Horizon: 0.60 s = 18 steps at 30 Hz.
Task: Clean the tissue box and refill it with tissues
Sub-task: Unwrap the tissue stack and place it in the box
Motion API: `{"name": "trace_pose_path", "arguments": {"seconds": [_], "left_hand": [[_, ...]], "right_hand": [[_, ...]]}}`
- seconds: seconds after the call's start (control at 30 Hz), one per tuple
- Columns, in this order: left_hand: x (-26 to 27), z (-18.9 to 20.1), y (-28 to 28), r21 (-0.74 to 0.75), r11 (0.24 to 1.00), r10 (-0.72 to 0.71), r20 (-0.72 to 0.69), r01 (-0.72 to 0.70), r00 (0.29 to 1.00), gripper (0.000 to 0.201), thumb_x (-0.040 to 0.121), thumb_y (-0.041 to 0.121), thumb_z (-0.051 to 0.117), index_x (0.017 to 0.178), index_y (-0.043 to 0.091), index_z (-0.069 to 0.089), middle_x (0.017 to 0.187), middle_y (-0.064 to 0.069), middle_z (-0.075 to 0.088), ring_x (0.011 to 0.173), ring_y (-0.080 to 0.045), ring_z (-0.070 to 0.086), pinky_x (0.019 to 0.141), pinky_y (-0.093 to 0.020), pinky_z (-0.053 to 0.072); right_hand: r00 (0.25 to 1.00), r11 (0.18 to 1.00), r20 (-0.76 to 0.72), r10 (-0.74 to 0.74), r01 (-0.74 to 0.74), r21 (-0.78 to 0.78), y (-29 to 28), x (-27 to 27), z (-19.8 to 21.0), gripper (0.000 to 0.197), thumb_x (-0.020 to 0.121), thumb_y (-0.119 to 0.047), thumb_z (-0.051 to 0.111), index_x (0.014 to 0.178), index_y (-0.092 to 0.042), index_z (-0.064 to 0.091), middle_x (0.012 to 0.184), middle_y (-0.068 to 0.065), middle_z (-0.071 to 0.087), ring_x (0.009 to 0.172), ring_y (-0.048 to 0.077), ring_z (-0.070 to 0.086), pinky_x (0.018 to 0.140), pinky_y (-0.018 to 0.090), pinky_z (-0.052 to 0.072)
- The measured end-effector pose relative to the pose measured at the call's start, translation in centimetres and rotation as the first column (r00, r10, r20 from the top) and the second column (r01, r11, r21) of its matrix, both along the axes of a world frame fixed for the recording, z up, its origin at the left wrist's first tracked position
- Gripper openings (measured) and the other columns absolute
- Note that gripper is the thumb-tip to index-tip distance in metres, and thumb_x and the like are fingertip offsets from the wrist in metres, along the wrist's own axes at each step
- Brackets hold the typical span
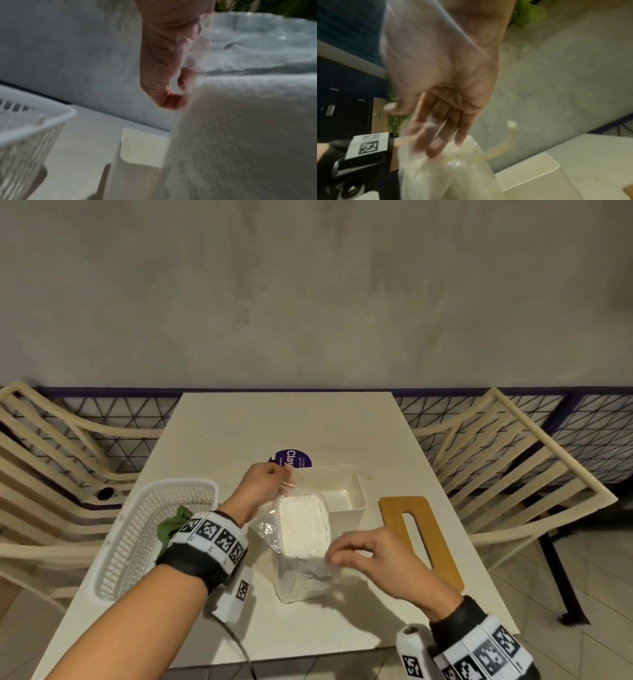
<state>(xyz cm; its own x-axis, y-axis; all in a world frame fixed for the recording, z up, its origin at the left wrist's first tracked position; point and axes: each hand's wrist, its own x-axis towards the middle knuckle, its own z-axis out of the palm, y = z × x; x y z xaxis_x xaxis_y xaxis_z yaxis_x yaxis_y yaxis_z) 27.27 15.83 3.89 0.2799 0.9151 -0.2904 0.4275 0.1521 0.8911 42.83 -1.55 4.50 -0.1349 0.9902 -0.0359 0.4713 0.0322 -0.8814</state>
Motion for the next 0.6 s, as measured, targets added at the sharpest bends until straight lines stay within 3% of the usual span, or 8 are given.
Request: {"name": "trace_pose_path", "arguments": {"seconds": [0.1,0.17,0.2,0.3,0.37,0.43,0.5,0.6], "left_hand": [[-2.0,1.1,-1.3,0.057,0.991,-0.109,-0.207,0.123,0.972,0.053,0.086,0.058,0.043,0.083,0.007,0.055,0.083,-0.008,0.055,0.073,-0.021,0.051,0.064,-0.029,0.041],[-3.3,1.2,-2.3,0.037,0.979,-0.175,-0.343,0.199,0.923,0.048,0.086,0.057,0.044,0.082,0.01,0.054,0.08,-0.008,0.053,0.074,-0.022,0.051,0.066,-0.031,0.041],[-3.8,1.1,-2.7,0.008,0.978,-0.194,-0.329,0.209,0.924,0.044,0.089,0.05,0.047,0.082,0.008,0.057,0.079,-0.008,0.056,0.074,-0.022,0.054,0.065,-0.031,0.042],[-3.9,0.1,-3.3,-0.159,0.984,-0.073,0.081,0.085,0.994,0.03,0.094,0.025,0.049,0.074,0.005,0.055,0.065,-0.007,0.057,0.053,-0.014,0.057,0.055,-0.026,0.049],[-3.8,-0.7,-3.5,-0.286,0.958,0.068,0.276,0.014,0.959,0.031,0.096,0.021,0.046,0.068,0.008,0.05,0.049,-0.001,0.053,0.038,-0.009,0.05,0.044,-0.021,0.047],[-3.9,-1.5,-3.5,-0.363,0.932,0.135,0.33,-0.006,0.934,0.031,0.096,0.024,0.045,0.068,0.011,0.05,0.042,0.003,0.048,0.034,-0.008,0.044,0.037,-0.019,0.042],[-4.0,-2.3,-3.5,-0.364,0.931,0.126,0.294,-0.011,0.947,0.031,0.096,0.03,0.044,0.072,0.012,0.051,0.041,0.004,0.045,0.034,-0.008,0.04,0.037,-0.02,0.038],[-3.8,-2.0,-3.8,-0.194,0.98,-0.007,0.187,0.044,0.982,0.03,0.093,0.04,0.043,0.096,0.012,0.055,0.06,0.002,0.051,0.046,-0.01,0.042,0.047,-0.024,0.039]], "right_hand": [[0.935,0.942,-0.161,-0.315,0.329,0.068,1.2,-0.1,-0.9,0.013,0.081,-0.006,0.067,0.084,-0.018,0.069,0.08,0.003,0.07,0.075,0.011,0.064,0.079,0.034,0.056],[0.893,0.912,-0.219,-0.394,0.41,0.029,1.8,-0.5,-1.2,0.006,0.082,-0.005,0.066,0.08,-0.011,0.068,0.073,0.01,0.068,0.066,0.013,0.062,0.072,0.033,0.055],[0.876,0.903,-0.248,-0.414,0.43,0.01,1.9,-0.7,-1.3,0.008,0.085,-0.007,0.063,0.079,-0.009,0.068,0.067,0.009,0.067,0.062,0.012,0.061,0.066,0.028,0.055],[0.849,0.896,-0.304,-0.432,0.441,-0.04,2.1,-1.0,-1.0,0.019,0.09,-0.012,0.056,0.077,-0.005,0.067,0.052,0.001,0.063,0.048,0.008,0.059,0.059,0.011,0.047],[0.907,0.951,-0.29,-0.307,0.307,-0.047,1.9,-1.2,-0.6,0.018,0.087,-0.014,0.062,0.071,-0.01,0.068,0.049,-0.002,0.062,0.046,0.007,0.057,0.064,0.008,0.046],[0.993,0.997,-0.086,-0.082,0.08,-0.023,1.8,-1.2,-0.8,0.014,0.081,-0.026,0.068,0.067,-0.023,0.069,0.058,-0.004,0.066,0.059,0.008,0.059,0.081,0.017,0.044],[0.967,0.996,0.245,0.076,-0.086,0.027,1.7,-0.9,-1.7,0.014,0.075,-0.043,0.069,0.068,-0.031,0.067,0.066,-0.01,0.066,0.072,0.003,0.055,0.097,0.023,0.026],[0.91,0.975,0.405,0.084,-0.159,0.157,1.5,-0.7,-2.2,0.018,0.074,-0.045,0.069,0.071,-0.027,0.068,0.07,-0.017,0.061,0.075,0.0,0.05,0.097,0.025,0.022]]}}
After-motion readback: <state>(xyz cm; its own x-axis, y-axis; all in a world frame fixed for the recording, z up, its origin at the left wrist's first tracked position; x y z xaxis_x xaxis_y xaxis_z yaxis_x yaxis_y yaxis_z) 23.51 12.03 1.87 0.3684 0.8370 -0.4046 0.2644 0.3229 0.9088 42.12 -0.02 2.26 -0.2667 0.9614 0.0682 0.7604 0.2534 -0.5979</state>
